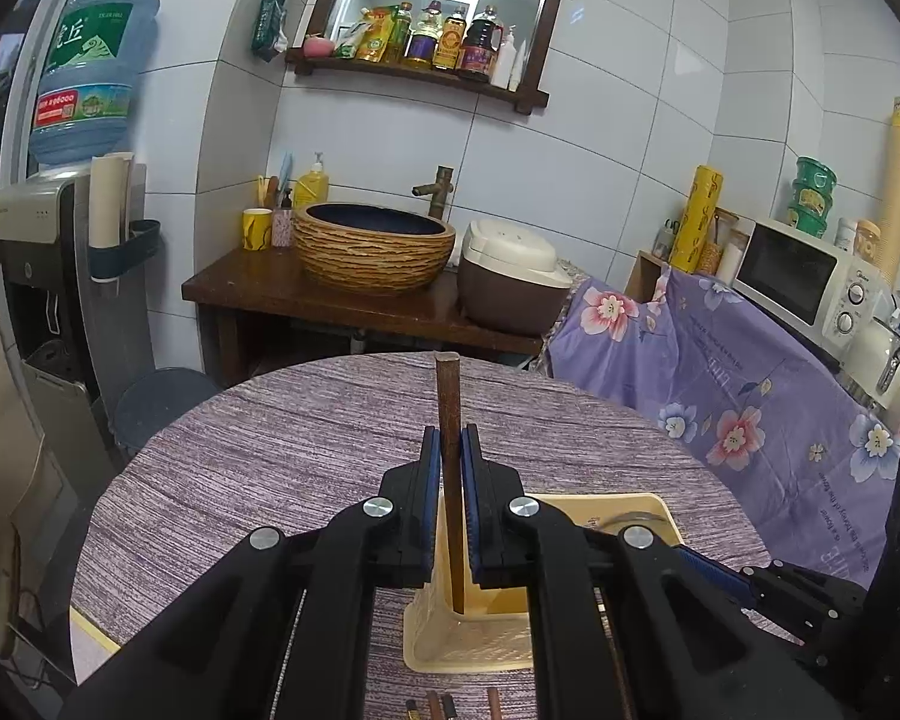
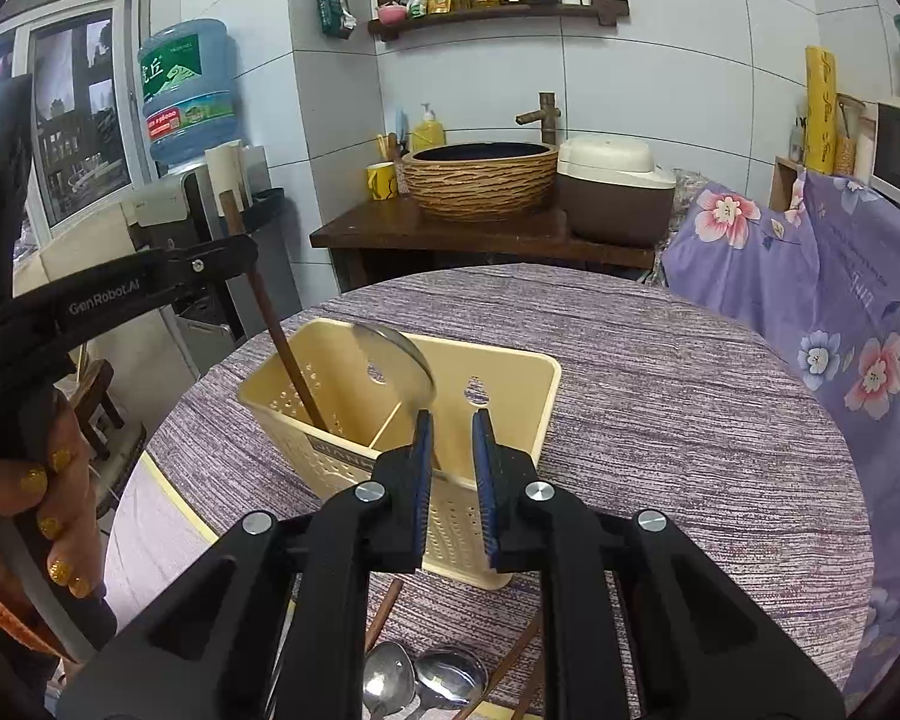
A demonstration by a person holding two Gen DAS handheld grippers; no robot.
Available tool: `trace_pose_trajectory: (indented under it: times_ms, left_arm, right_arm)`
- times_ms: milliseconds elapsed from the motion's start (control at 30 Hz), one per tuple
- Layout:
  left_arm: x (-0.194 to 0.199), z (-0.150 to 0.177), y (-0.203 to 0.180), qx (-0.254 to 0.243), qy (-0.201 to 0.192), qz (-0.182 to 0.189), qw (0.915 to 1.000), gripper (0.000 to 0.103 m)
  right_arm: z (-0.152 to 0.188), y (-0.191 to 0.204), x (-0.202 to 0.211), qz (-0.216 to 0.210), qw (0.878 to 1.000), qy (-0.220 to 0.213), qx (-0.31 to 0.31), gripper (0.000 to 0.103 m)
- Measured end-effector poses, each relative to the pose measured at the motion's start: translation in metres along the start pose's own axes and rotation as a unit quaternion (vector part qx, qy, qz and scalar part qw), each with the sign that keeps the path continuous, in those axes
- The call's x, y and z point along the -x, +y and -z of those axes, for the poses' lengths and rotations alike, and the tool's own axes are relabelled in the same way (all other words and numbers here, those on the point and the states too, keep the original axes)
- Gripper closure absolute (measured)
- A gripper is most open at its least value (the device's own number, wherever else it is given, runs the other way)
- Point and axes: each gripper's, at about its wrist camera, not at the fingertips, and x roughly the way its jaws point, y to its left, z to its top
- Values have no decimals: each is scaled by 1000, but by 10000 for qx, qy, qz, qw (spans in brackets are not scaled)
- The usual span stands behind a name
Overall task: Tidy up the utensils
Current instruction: 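Carry spoon and chopstick into the cream basket and open both tools, then withdraw both tools from the basket back toward the utensils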
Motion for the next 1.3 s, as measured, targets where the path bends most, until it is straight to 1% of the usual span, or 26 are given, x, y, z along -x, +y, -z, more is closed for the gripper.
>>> trace_pose_trajectory:
  times_ms: [100,167,200,233,267,333,400,533,600,733,800,867,933,1067,1133,1300]
  left_arm:
    - [5,-1,-1,-67,24,10,10000,94]
    - [11,0,1,-67,-17,30,10000,87]
    - [17,1,3,-36,-27,45,10000,71]
    - [21,3,5,7,-46,62,10000,53]
    - [28,7,9,78,-100,80,9999,48]
    - [37,15,12,117,-119,72,9998,45]
    - [42,22,13,85,-3,21,10000,43]
    - [56,46,20,135,250,-73,9996,34]
    - [62,62,23,71,360,-148,9992,33]
    - [65,103,29,-112,824,-472,9954,33]
    - [64,125,37,-5,1129,-516,9923,34]
    - [64,143,43,148,1349,-531,9893,35]
    - [65,160,47,242,1508,-569,9866,41]
    - [72,186,41,78,1672,-619,9839,47]
    - [73,193,37,11,1754,-564,9829,51]
    - [66,207,28,4,1938,-454,9800,59]
  right_arm:
    - [2,-6,4,-61,9998,-33,-182,85]
    - [5,-8,11,-95,9996,-118,-221,76]
    - [7,-8,17,-102,9995,-189,-221,66]
    - [8,-6,21,-46,9995,-228,-212,54]
    - [11,-5,26,21,9995,-271,-187,51]
    - [15,-1,33,66,9995,-282,-113,50]
    - [21,1,37,108,9997,-212,-75,50]
    - [40,3,50,312,9994,-154,-77,50]
    - [53,0,57,443,9989,-94,-146,48]
    - [86,-8,65,788,9962,203,-303,48]
    - [106,-12,66,904,9943,406,-396,48]
    - [124,-15,66,961,9921,619,-517,48]
    - [142,-17,67,1001,9900,778,-615,48]
    - [170,-17,68,1079,9866,1023,-675,48]
    - [182,-17,69,1062,9850,1128,-764,49]
    - [193,-7,65,1011,9837,1291,-734,55]
